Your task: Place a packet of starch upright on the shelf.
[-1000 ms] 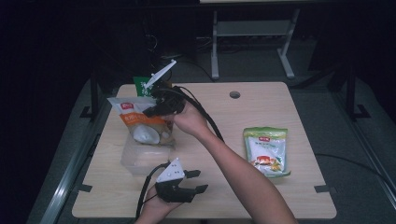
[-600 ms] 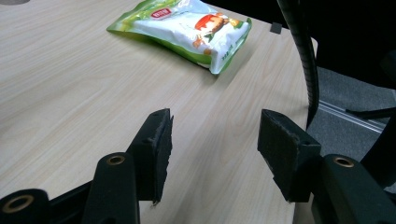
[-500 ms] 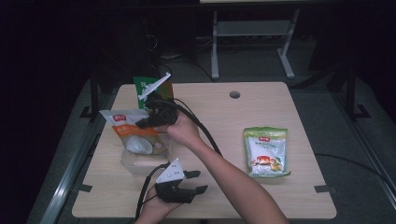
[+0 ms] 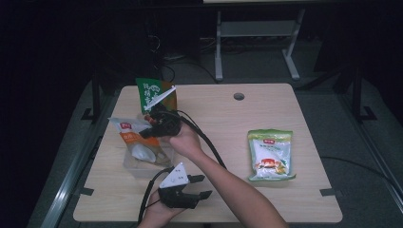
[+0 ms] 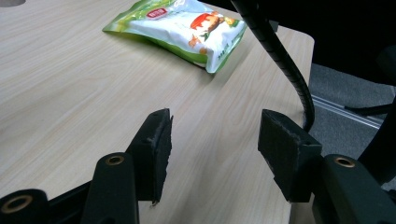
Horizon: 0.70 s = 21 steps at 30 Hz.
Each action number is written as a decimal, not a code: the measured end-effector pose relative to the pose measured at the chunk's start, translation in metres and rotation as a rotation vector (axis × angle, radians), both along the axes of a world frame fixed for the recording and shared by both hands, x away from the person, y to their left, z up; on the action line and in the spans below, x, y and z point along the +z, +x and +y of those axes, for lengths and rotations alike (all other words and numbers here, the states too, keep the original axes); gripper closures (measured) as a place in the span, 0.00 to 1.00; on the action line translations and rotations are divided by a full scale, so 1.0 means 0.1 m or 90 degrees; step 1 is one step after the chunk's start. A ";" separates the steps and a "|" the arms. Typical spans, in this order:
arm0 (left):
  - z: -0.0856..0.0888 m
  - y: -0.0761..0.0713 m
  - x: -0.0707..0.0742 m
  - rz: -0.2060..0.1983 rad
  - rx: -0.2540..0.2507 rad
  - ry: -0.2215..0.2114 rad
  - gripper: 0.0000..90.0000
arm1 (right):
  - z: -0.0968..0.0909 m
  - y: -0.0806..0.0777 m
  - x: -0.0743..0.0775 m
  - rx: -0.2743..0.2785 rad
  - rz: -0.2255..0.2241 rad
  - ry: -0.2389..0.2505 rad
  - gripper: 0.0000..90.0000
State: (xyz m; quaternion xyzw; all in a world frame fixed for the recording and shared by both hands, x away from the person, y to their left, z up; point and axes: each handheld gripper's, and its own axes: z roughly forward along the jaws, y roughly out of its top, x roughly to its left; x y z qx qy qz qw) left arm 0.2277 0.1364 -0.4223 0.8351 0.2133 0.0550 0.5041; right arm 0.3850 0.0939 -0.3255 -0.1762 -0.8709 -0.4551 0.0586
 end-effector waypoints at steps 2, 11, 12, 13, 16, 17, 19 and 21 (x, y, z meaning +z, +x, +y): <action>0.00 0.00 0.00 0.000 0.001 -0.001 0.49 | 0.00 0.00 -0.01 -0.002 0.000 -0.001 1.00; 0.01 0.01 0.00 -0.004 0.001 0.003 0.49 | -0.01 -0.03 -0.17 0.005 0.000 -0.009 1.00; 0.01 0.01 0.00 -0.003 0.001 0.003 0.49 | -0.02 -0.03 -0.18 0.006 0.000 -0.013 1.00; 0.01 0.01 0.00 -0.004 0.001 0.005 0.49 | -0.03 -0.03 -0.18 0.007 -0.008 -0.015 1.00; 0.00 0.01 0.00 -0.004 0.000 0.006 0.49 | -0.05 -0.05 -0.19 0.010 -0.015 -0.026 1.00; 0.01 0.01 0.00 -0.005 -0.001 0.006 0.48 | -0.05 -0.06 -0.20 0.011 -0.020 -0.028 1.00; 0.00 0.00 0.00 -0.001 0.003 0.005 0.49 | -0.07 -0.06 -0.21 0.011 -0.021 -0.030 0.99; 0.00 0.00 -0.01 0.001 0.002 0.005 0.48 | -0.09 -0.07 -0.23 0.012 -0.021 -0.035 0.99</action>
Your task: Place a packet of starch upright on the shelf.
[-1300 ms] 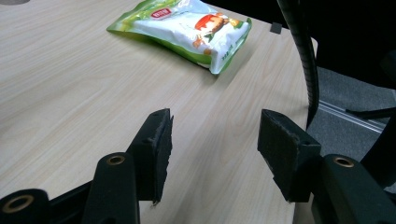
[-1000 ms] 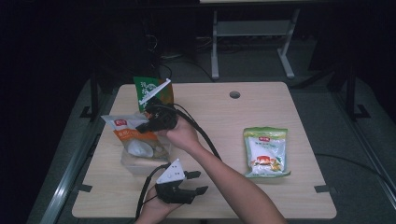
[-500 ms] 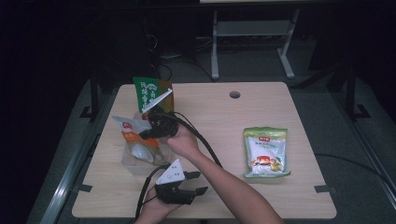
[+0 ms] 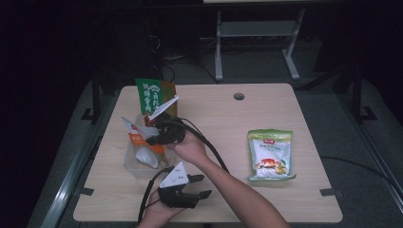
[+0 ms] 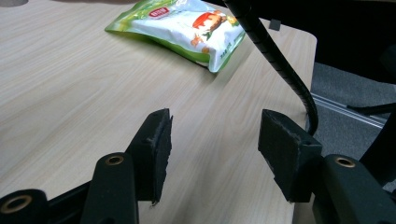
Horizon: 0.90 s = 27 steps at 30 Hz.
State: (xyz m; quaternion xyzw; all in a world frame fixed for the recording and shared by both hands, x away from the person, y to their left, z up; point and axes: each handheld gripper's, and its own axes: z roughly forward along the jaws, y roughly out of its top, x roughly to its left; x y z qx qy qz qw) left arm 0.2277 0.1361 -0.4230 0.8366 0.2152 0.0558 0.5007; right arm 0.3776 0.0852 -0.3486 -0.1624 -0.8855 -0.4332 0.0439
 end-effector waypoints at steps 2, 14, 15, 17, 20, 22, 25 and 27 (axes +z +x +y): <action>-0.01 0.00 -0.01 0.003 -0.001 0.000 0.48 | -0.02 0.00 -0.02 0.001 -0.003 -0.001 0.99; -0.01 0.01 -0.01 0.004 -0.004 0.000 0.47 | -0.10 0.00 -0.01 -0.006 -0.005 -0.015 0.91; -0.01 0.01 -0.01 0.003 -0.004 0.001 0.47 | -0.12 0.01 -0.01 -0.006 0.003 -0.010 0.87; -0.01 0.01 -0.01 0.004 -0.003 0.003 0.47 | -0.13 0.02 0.00 -0.003 0.001 -0.008 0.83; 0.00 0.02 -0.01 0.007 -0.004 0.001 0.46 | -0.17 0.02 0.02 -0.004 -0.004 -0.009 0.78; 0.00 0.03 -0.01 0.011 -0.001 -0.003 0.47 | -0.20 0.02 0.05 -0.007 -0.003 -0.006 0.76; 0.01 0.04 -0.01 0.010 0.000 -0.002 0.46 | -0.26 0.02 0.07 -0.007 -0.007 -0.005 0.73; 0.01 0.04 -0.02 0.010 0.001 -0.002 0.46 | -0.28 0.01 0.09 -0.010 0.002 -0.008 0.71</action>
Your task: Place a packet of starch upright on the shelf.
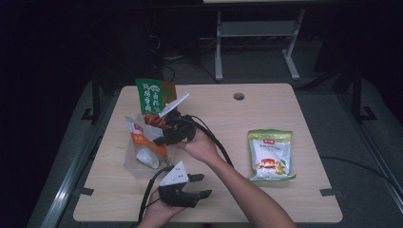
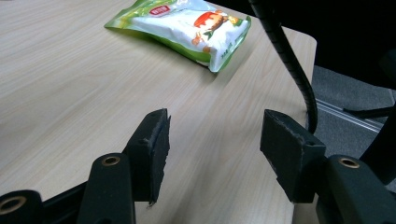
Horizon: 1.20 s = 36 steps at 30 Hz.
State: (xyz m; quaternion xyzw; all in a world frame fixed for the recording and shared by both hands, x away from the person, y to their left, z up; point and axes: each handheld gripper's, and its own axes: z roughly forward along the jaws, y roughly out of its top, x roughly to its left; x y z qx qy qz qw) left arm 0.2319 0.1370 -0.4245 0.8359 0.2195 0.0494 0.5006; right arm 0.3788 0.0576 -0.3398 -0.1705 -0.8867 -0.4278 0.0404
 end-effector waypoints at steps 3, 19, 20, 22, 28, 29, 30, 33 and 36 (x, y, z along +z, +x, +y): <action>-0.01 0.00 0.00 0.005 0.002 0.000 0.46 | -0.10 0.00 0.04 -0.001 -0.004 -0.003 0.67; -0.01 0.04 -0.01 0.006 0.001 0.006 0.43 | -0.63 -0.07 0.18 -0.023 -0.009 0.017 0.52; -0.01 0.05 -0.01 0.008 0.004 0.003 0.43 | -0.67 -0.07 0.19 -0.025 -0.012 0.018 0.52; 0.00 0.06 -0.01 0.007 0.004 0.007 0.43 | -0.71 -0.08 0.19 -0.029 -0.008 0.020 0.52; -0.01 0.07 -0.02 0.012 0.011 -0.001 0.41 | -1.01 -0.11 0.19 -0.057 -0.001 0.030 0.50; -0.01 0.07 -0.02 0.012 0.011 -0.001 0.41 | -1.05 -0.12 0.19 -0.061 0.001 0.030 0.50; -0.01 0.08 -0.02 0.013 0.011 -0.001 0.40 | -1.09 -0.12 0.20 -0.062 0.001 0.030 0.49; -0.03 0.08 -0.03 0.014 0.013 0.000 0.40 | -1.21 -0.15 0.19 -0.073 -0.004 0.023 0.48; -0.04 0.09 -0.04 0.015 0.011 0.004 0.40 | -1.33 -0.17 0.17 -0.085 0.000 0.022 0.48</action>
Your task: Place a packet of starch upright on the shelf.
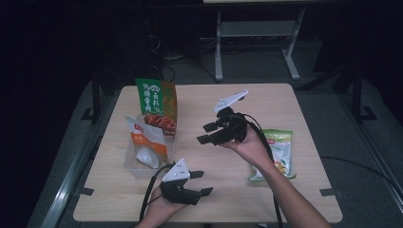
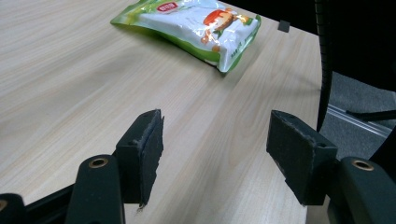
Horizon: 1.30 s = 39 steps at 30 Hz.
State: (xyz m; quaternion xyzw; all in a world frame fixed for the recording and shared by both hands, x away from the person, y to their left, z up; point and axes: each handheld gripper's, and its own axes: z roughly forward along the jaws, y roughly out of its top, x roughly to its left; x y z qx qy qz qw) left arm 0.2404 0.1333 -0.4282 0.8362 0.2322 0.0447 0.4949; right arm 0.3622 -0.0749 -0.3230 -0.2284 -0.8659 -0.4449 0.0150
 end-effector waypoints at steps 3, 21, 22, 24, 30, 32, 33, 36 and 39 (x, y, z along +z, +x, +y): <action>-0.01 0.01 0.00 -0.005 -0.003 0.002 0.39 | -0.12 -0.02 -0.04 -0.011 0.006 -0.007 0.47; -0.04 0.02 -0.01 -0.010 0.004 0.002 0.38 | -0.70 -0.10 -0.25 -0.085 0.024 -0.026 0.43; -0.04 0.02 -0.01 -0.009 0.005 0.003 0.38 | -0.73 -0.10 -0.26 -0.086 0.021 -0.033 0.43; -0.04 0.02 -0.01 -0.006 0.008 -0.002 0.38 | -0.79 -0.10 -0.28 -0.097 0.025 -0.037 0.43; -0.06 0.04 -0.01 -0.005 0.004 0.007 0.37 | -1.01 -0.11 -0.37 -0.136 0.039 -0.049 0.43; -0.08 0.04 -0.01 -0.001 0.004 -0.001 0.37 | -1.09 -0.12 -0.40 -0.148 0.045 -0.054 0.43; -0.11 0.04 -0.02 0.002 0.001 -0.005 0.37 | -1.13 -0.12 -0.42 -0.154 0.043 -0.055 0.43; -0.14 0.04 -0.02 -0.001 -0.002 -0.002 0.37 | -1.20 -0.14 -0.44 -0.166 0.045 -0.056 0.43; -0.27 0.06 -0.03 0.000 -0.008 0.004 0.37 | -1.35 -0.19 -0.49 -0.190 0.048 -0.065 0.43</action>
